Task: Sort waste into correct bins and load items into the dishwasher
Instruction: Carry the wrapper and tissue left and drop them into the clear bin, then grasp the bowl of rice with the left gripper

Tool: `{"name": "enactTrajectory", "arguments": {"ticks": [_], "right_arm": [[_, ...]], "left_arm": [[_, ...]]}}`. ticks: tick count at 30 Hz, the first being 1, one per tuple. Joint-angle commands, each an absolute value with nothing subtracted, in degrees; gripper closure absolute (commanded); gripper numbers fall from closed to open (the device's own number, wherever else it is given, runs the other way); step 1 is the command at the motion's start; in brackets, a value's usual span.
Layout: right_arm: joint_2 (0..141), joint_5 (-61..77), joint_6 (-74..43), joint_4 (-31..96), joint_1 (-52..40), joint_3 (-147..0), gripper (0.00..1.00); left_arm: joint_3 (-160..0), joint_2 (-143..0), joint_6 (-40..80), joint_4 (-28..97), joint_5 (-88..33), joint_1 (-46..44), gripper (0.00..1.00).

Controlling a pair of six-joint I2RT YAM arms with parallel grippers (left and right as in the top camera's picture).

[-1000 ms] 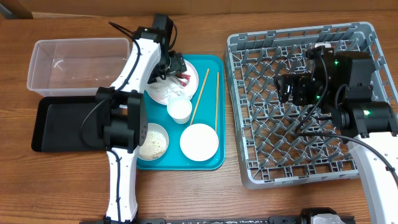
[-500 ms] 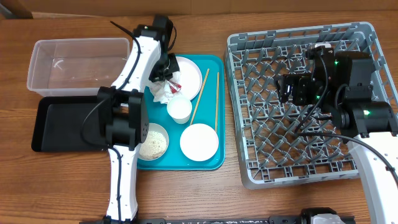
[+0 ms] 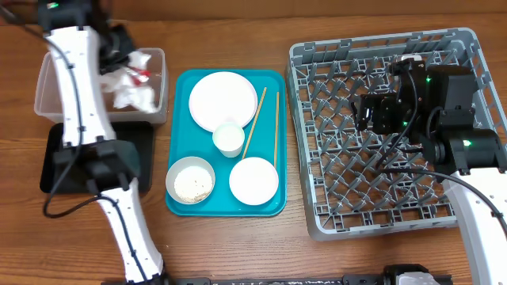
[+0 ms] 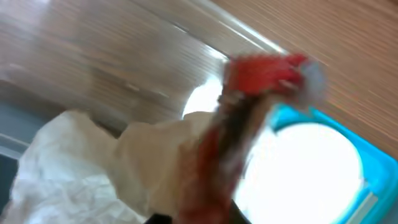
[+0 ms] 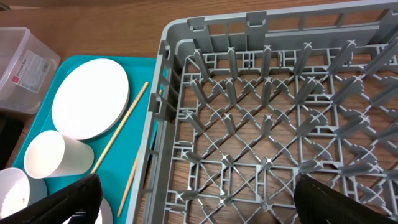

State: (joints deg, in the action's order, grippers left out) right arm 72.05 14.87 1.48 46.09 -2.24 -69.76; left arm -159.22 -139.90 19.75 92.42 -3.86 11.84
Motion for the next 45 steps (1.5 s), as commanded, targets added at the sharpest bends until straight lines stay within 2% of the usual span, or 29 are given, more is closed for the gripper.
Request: {"name": "enactTrajectory", "arguments": {"ticks": [1,2,3,4,5,9,17,24,29,36,42,45], "right_arm": [[72.1,15.8,1.3,45.8,-2.2,-71.3,0.0],[72.1,15.8,1.3,45.8,-2.2,-71.3,0.0],[72.1,15.8,1.3,45.8,-2.2,-71.3,0.0],[72.1,15.8,1.3,45.8,-2.2,-71.3,0.0],[72.1,15.8,1.3,45.8,-2.2,-71.3,0.0],[72.1,15.8,1.3,45.8,-2.2,-71.3,0.0],[72.1,15.8,1.3,45.8,-2.2,-71.3,0.0],[72.1,15.8,1.3,46.3,-2.2,-71.3,0.0],[72.1,15.7,1.3,47.8,-2.2,-71.3,0.0],[72.1,15.7,1.3,47.7,-2.2,-71.3,0.0],[72.1,15.7,1.3,47.3,-2.2,-71.3,0.0],[72.1,15.7,1.3,47.2,-2.2,-71.3,0.0]], "left_arm": [[-153.5,-140.7,14.5,87.5,-4.1,14.4,0.66],[-152.0,-140.7,14.3,85.5,-4.1,14.8,0.55],[-150.5,-140.7,14.3,83.7,-4.1,15.0,0.39],[-147.9,-140.7,14.3,80.3,-4.1,15.2,0.06],[-147.1,-140.7,14.3,79.3,-4.1,15.1,0.0],[-148.1,-140.4,14.3,79.9,-5.0,14.9,0.0],[-159.9,-132.0,13.6,96.4,-11.6,14.2,0.0],[-157.9,-120.6,10.1,96.8,-12.3,8.0,0.0],[-141.9,-109.2,9.8,96.8,-10.9,-1.0,0.0],[-113.0,-95.7,15.8,96.3,-4.8,-12.1,0.0],[-88.9,-90.1,18.2,84.3,-3.3,-16.6,0.17],[-79.6,-90.3,20.3,76.9,-1.8,-17.2,0.18]]}}
